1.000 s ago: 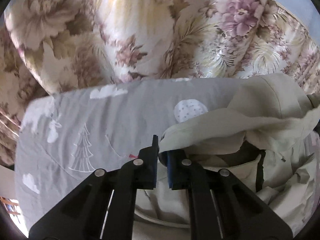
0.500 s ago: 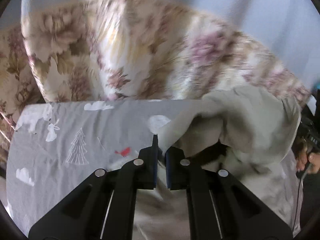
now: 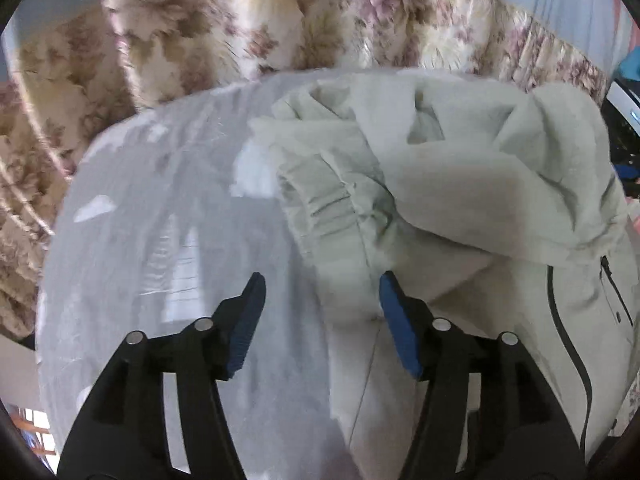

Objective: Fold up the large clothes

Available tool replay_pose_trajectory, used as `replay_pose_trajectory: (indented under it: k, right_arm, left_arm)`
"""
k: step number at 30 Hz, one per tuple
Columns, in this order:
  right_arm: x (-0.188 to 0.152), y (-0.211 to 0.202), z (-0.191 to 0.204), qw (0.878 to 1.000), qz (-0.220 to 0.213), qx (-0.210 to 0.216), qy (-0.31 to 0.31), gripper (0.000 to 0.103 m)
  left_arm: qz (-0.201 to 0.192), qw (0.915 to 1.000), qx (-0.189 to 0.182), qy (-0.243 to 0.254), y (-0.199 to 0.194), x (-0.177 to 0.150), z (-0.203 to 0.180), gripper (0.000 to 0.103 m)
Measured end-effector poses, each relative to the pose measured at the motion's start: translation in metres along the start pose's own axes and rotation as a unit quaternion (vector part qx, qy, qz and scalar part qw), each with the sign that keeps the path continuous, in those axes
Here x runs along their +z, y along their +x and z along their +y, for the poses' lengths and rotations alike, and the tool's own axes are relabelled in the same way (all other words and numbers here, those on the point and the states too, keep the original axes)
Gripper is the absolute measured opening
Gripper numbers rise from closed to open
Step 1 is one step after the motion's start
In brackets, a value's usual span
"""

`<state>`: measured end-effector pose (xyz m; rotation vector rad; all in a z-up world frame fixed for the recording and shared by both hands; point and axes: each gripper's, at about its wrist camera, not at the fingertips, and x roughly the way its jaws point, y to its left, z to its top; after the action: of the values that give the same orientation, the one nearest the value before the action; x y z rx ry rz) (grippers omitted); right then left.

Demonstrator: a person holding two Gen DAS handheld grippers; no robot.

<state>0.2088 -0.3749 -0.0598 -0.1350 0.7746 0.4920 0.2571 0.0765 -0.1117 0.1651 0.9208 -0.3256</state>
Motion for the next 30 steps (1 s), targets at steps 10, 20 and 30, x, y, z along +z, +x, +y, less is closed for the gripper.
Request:
replay_pose_trajectory:
  k: [10,20,30]
  right_arm:
    - [0.046,0.049,0.042,0.997,-0.035,-0.009,0.063,0.046]
    - [0.011,0.082,0.065,0.998,0.033,0.028,0.037,0.044]
    - [0.013,0.109,0.053,0.997,0.038,-0.072,-0.003,0.044]
  left_arm:
    - [-0.051,0.9983,-0.025,-0.007,-0.009,0.067,-0.078,0.074]
    - [0.035,0.997,0.054,0.043,0.047,0.028,-0.069,0.026]
    - [-0.024,0.9978,0.058,-0.021,-0.016,0.01,-0.071,0.087]
